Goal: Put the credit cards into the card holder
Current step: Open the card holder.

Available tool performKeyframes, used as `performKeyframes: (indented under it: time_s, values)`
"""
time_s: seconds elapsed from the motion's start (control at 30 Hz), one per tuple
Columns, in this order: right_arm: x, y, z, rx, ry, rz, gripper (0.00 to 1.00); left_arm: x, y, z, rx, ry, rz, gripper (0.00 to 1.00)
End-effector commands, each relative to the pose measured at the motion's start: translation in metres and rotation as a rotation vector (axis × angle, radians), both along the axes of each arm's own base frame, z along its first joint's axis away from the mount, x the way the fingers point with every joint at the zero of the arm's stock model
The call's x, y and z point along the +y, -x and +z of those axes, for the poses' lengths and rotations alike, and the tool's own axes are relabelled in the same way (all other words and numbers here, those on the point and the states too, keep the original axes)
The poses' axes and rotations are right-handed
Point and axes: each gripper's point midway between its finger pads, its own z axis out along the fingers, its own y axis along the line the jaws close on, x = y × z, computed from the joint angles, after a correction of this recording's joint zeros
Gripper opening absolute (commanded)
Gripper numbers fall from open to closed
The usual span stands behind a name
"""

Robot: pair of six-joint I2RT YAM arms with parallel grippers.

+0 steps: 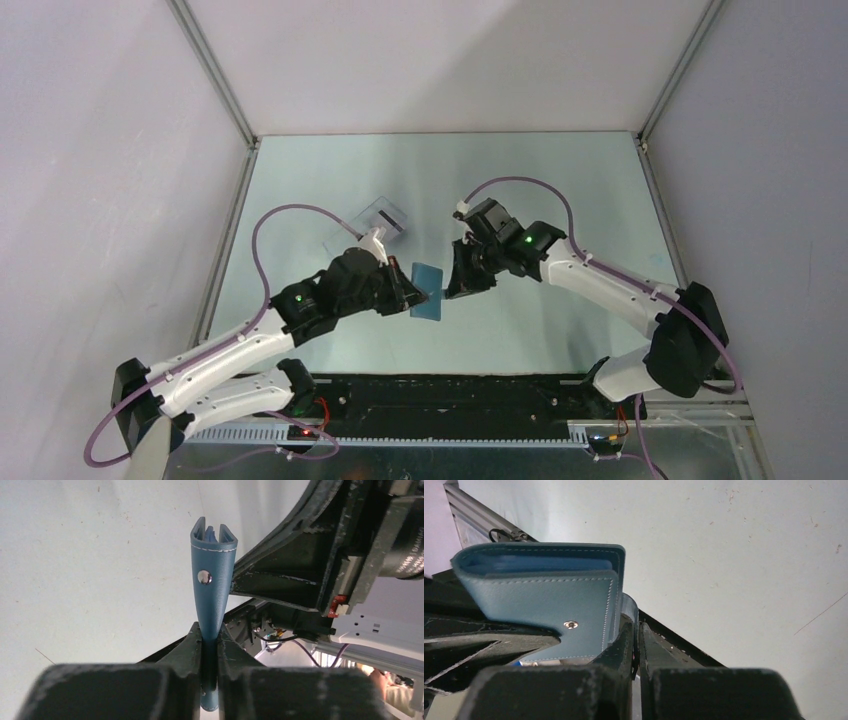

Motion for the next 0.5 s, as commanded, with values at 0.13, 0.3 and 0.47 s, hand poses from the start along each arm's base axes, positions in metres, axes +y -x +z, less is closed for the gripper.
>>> performKeyframes:
  time_s: [0.13, 0.3, 0.47]
  values:
    - [-0.016, 0.002, 0.058, -0.19, -0.137, 0.059, 0.0, 0.006, -0.008, 0.014, -0.123, -0.011, -0.027, 0.8]
    - [-0.029, 0.031, 0.097, -0.331, -0.237, 0.226, 0.0, 0.025, -0.018, 0.041, -0.307, -0.04, -0.029, 0.93]
    - [-0.04, 0.066, 0.113, -0.362, -0.313, 0.403, 0.0, 0.029, -0.018, 0.068, -0.552, -0.128, -0.189, 0.96]
